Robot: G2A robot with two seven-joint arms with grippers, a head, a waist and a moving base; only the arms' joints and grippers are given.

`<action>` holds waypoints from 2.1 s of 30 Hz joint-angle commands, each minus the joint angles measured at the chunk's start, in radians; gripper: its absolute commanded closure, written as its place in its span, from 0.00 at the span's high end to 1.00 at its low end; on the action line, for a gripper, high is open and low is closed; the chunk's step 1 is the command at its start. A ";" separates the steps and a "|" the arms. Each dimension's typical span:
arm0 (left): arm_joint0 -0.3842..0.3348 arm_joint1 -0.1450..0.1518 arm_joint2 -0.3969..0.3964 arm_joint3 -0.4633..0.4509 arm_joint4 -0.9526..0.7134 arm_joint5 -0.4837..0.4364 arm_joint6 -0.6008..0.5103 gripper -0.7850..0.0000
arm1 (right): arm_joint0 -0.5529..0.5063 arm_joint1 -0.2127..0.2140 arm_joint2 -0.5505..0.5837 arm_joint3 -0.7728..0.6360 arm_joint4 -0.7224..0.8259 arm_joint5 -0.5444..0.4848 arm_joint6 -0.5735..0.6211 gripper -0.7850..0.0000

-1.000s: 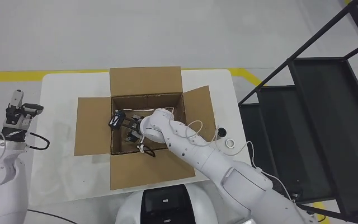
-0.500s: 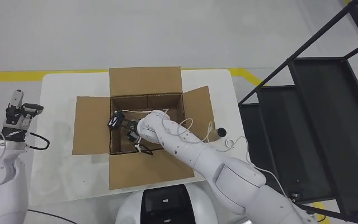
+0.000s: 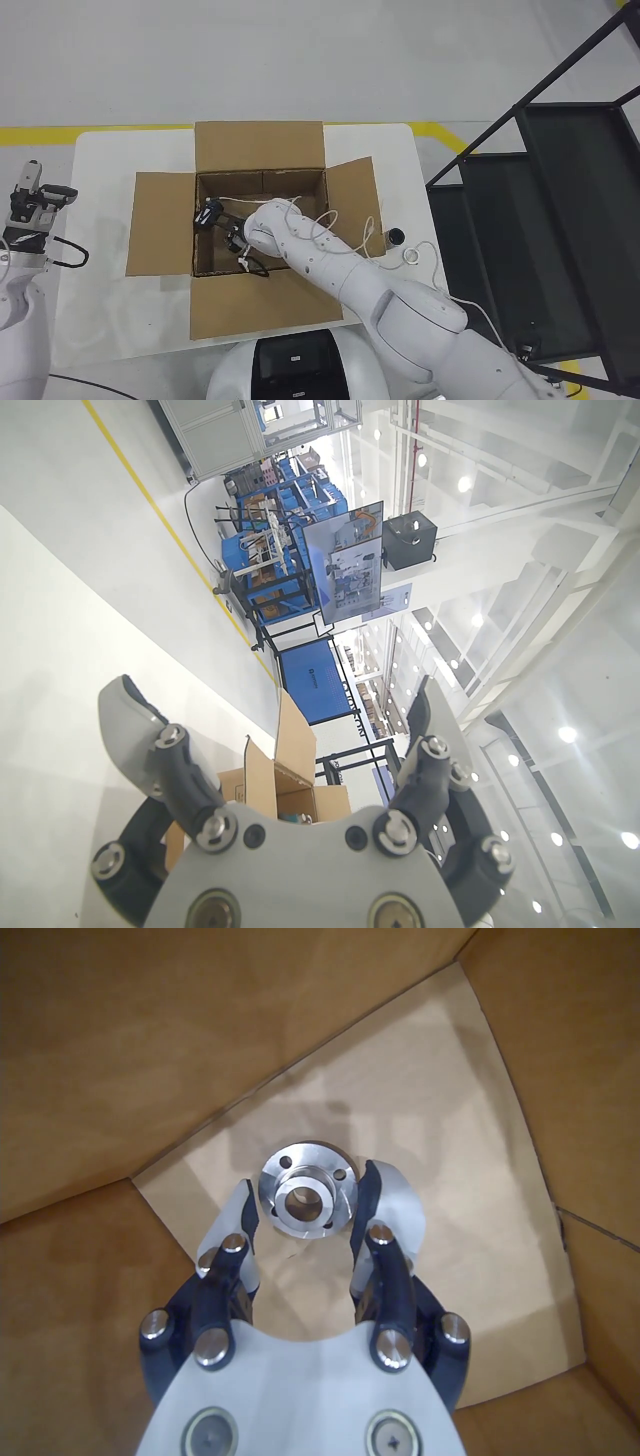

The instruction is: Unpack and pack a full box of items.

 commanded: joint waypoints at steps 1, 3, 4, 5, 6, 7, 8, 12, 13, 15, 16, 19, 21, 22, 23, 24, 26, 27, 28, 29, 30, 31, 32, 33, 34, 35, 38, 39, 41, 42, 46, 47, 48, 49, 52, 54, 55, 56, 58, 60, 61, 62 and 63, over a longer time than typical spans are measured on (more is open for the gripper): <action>0.000 0.000 0.000 0.000 0.000 0.000 0.000 1.00 | 0.004 -0.005 -0.001 0.013 0.002 -0.002 -0.005 0.38; 0.000 0.000 0.000 0.000 0.000 0.000 0.000 1.00 | 0.009 -0.009 -0.001 0.022 0.002 -0.006 -0.007 0.02; 0.000 0.000 0.000 0.000 0.000 0.000 0.000 1.00 | 0.012 -0.011 0.000 0.025 0.004 -0.009 -0.008 0.00; 0.000 0.000 0.000 0.000 0.000 0.000 0.000 1.00 | 0.016 -0.012 0.001 0.027 0.003 -0.011 -0.008 0.00; 0.000 0.000 0.000 0.000 0.000 0.000 0.000 1.00 | 0.019 -0.012 0.002 0.029 0.003 -0.011 -0.008 0.00; 0.000 0.000 0.000 0.000 0.000 0.000 0.000 1.00 | 0.022 -0.012 0.004 0.030 0.000 -0.011 -0.008 0.00; 0.000 0.000 0.000 0.000 0.000 0.000 0.000 1.00 | 0.024 -0.012 0.006 0.030 0.000 -0.011 -0.008 0.00; 0.000 0.000 0.000 0.000 0.000 0.000 0.000 1.00 | 0.031 -0.005 0.019 0.011 -0.010 -0.007 -0.001 0.00; 0.000 0.000 0.000 0.000 0.000 0.000 0.000 1.00 | 0.032 -0.002 0.022 0.002 -0.017 -0.005 0.005 0.00; 0.000 0.000 0.000 0.000 0.000 0.000 0.000 1.00 | 0.032 0.006 0.032 -0.026 -0.023 -0.002 0.022 0.00; 0.000 0.000 0.000 0.000 0.000 0.000 0.000 1.00 | 0.031 0.011 0.039 -0.044 -0.026 0.000 0.033 0.00; 0.000 0.000 0.000 0.000 0.000 0.000 0.000 1.00 | 0.015 0.031 0.065 -0.111 -0.036 0.005 0.074 0.00; 0.000 0.000 0.000 0.000 0.000 0.000 0.000 1.00 | -0.005 0.048 0.085 -0.167 -0.044 0.003 0.107 0.00; 0.000 0.000 0.000 0.000 0.000 0.000 0.000 1.00 | -0.019 0.057 0.096 -0.199 -0.048 0.001 0.122 0.00; 0.000 0.000 0.000 0.000 0.000 0.000 0.000 1.00 | -0.035 0.066 0.108 -0.231 -0.053 -0.001 0.137 0.00; 0.000 0.000 0.000 0.000 0.000 0.000 0.000 1.00 | -0.051 0.076 0.120 -0.263 -0.062 -0.002 0.154 0.00; 0.000 0.000 0.000 0.000 0.000 0.000 0.000 1.00 | -0.088 0.097 0.143 -0.335 -0.081 -0.012 0.192 0.00; 0.000 0.000 0.000 0.000 0.000 0.000 0.000 1.00 | -0.107 0.108 0.159 -0.376 -0.087 -0.017 0.208 0.00; 0.000 0.000 0.000 0.000 0.000 0.000 0.000 1.00 | -0.128 0.118 0.176 -0.419 -0.093 -0.022 0.222 0.00; 0.000 0.000 0.000 0.000 0.000 0.000 0.000 1.00 | -0.151 0.129 0.194 -0.464 -0.097 -0.028 0.238 0.00; 0.000 0.000 0.000 0.000 0.000 0.000 0.000 1.00 | -0.173 0.141 0.213 -0.510 -0.109 -0.030 0.260 0.00; 0.000 0.000 0.000 0.000 0.000 0.000 0.000 1.00 | -0.196 0.152 0.231 -0.560 -0.122 -0.034 0.284 0.00; 0.000 0.000 0.000 0.000 0.000 0.000 0.000 1.00 | -0.223 0.163 0.252 -0.614 -0.130 -0.040 0.299 0.00; 0.000 0.000 0.000 0.000 0.000 0.000 0.000 1.00 | -0.251 0.174 0.276 -0.667 -0.133 -0.044 0.309 0.00; 0.000 0.000 0.000 0.000 0.000 0.000 0.000 1.00 | -0.279 0.185 0.298 -0.719 -0.143 -0.049 0.325 0.00; 0.000 0.000 0.000 0.000 0.000 0.000 0.000 1.00 | -0.306 0.194 0.317 -0.770 -0.150 -0.060 0.339 0.00; 0.000 0.000 0.000 0.000 0.000 0.000 0.000 1.00 | -0.383 0.218 0.375 -0.906 -0.145 -0.087 0.362 0.00; 0.000 0.000 0.000 0.000 0.000 0.000 0.000 1.00 | -0.404 0.225 0.393 -0.944 -0.139 -0.099 0.364 0.00; 0.000 0.000 0.000 0.000 0.000 0.000 0.000 1.00 | -0.441 0.236 0.425 -1.012 -0.124 -0.114 0.366 0.00; 0.005 0.000 0.007 -0.008 0.016 0.009 -0.003 1.00 | -0.457 0.241 0.438 -1.043 -0.117 -0.123 0.370 0.00; 0.016 0.006 0.022 -0.025 0.127 0.043 -0.035 1.00 | -0.512 0.257 0.486 -1.161 -0.090 -0.137 0.374 0.00; 0.016 0.008 0.026 -0.025 0.147 0.045 -0.044 1.00 | -0.524 0.261 0.496 -1.188 -0.083 -0.137 0.374 0.00; 0.016 0.009 0.033 -0.022 0.161 0.043 -0.066 1.00 | -0.535 0.264 0.504 -1.214 -0.076 -0.138 0.374 0.00; 0.014 0.012 0.036 -0.016 0.184 0.038 -0.085 1.00 | -0.546 0.267 0.511 -1.237 -0.069 -0.139 0.375 0.00; 0.007 0.017 0.059 0.007 0.211 0.001 -0.168 1.00 | -0.573 0.275 0.533 -1.298 -0.044 -0.136 0.361 0.00; 0.000 0.020 0.076 0.025 0.178 -0.011 -0.261 1.00 | -0.588 0.280 0.546 -1.328 -0.036 -0.133 0.353 0.00; -0.004 0.022 0.079 0.034 0.159 -0.013 -0.312 1.00 | -0.594 0.282 0.550 -1.338 -0.034 -0.133 0.350 0.00; -0.009 0.025 0.080 0.042 0.141 -0.011 -0.353 1.00 | -0.600 0.285 0.554 -1.347 -0.030 -0.131 0.347 0.00; -0.016 0.029 0.086 0.051 0.088 0.000 -0.442 1.00 | -0.611 0.289 0.560 -1.361 -0.024 -0.128 0.338 0.00; -0.023 0.034 0.086 0.059 0.048 0.019 -0.516 1.00 | -0.620 0.293 0.564 -1.371 -0.020 -0.129 0.333 0.00; -0.026 0.036 0.086 0.061 0.026 0.025 -0.548 1.00 | -0.624 0.295 0.565 -1.375 -0.021 -0.127 0.332 0.00; -0.029 0.038 0.084 0.064 0.007 0.031 -0.575 0.92 | -0.628 0.298 0.566 -1.378 -0.021 -0.127 0.330 0.00; -0.032 0.040 0.082 0.067 -0.016 0.040 -0.596 0.48 | -0.633 0.299 0.567 -1.383 -0.020 -0.124 0.328 0.00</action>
